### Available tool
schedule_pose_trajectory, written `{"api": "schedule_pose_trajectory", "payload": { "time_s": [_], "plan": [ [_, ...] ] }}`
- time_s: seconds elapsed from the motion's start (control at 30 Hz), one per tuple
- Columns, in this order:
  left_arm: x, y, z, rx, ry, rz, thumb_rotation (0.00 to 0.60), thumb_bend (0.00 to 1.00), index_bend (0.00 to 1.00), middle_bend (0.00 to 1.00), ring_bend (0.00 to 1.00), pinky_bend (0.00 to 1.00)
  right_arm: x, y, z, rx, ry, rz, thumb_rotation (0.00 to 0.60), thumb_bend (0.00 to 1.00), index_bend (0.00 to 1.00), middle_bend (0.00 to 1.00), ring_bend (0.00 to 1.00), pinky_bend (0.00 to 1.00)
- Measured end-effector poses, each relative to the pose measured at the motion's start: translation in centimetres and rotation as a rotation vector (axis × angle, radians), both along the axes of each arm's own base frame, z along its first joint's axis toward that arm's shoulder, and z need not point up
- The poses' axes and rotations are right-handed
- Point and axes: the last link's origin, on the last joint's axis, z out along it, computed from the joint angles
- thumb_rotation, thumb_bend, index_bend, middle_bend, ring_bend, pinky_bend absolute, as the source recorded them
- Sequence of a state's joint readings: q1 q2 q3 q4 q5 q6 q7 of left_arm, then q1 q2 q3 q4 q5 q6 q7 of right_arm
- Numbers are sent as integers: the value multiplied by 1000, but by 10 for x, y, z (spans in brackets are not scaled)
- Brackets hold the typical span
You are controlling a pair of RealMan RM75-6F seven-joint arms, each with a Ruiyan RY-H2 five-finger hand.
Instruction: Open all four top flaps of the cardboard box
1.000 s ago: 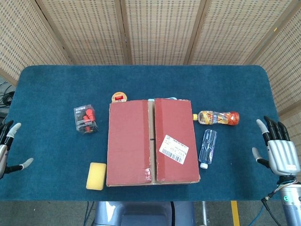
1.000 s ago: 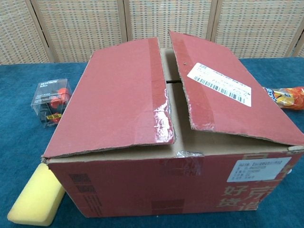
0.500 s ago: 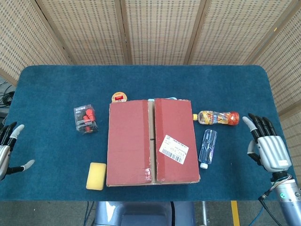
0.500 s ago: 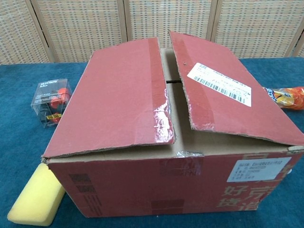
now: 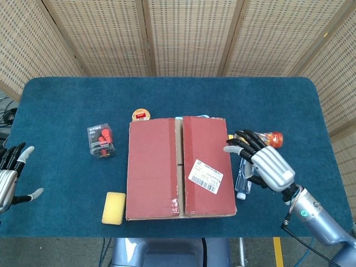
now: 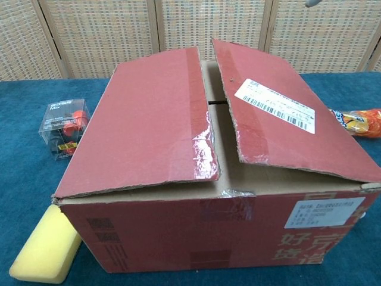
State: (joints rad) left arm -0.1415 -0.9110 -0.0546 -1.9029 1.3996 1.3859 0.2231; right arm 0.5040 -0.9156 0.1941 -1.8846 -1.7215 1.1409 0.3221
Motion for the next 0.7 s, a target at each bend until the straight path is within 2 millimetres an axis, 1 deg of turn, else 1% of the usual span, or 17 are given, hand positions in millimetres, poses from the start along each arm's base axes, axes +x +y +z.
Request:
{"api": "schedule_pose_trajectory", "payload": {
  "time_s": [0.2, 0.3, 0.5, 0.7],
  "plan": [
    [3, 4, 0, -8, 15, -13, 508, 133, 0, 0, 0, 0, 38, -8, -18, 128, -9, 116, 600, 1000, 263, 226, 0, 0],
    [4, 6, -1, -18, 25, -15, 507, 133, 0, 0, 0, 0, 54, -11, -27, 174, 3, 159, 600, 1000, 269, 229, 0, 0],
    [6, 11, -4, -39, 45, -23, 508, 133, 0, 0, 0, 0, 78, -15, -43, 234, 24, 222, 600, 1000, 280, 236, 0, 0],
    [7, 13, -9, -57, 41, -21, 508, 134, 0, 0, 0, 0, 92, -20, -58, 243, 63, 267, 600, 1000, 289, 243, 0, 0]
  ]
}}
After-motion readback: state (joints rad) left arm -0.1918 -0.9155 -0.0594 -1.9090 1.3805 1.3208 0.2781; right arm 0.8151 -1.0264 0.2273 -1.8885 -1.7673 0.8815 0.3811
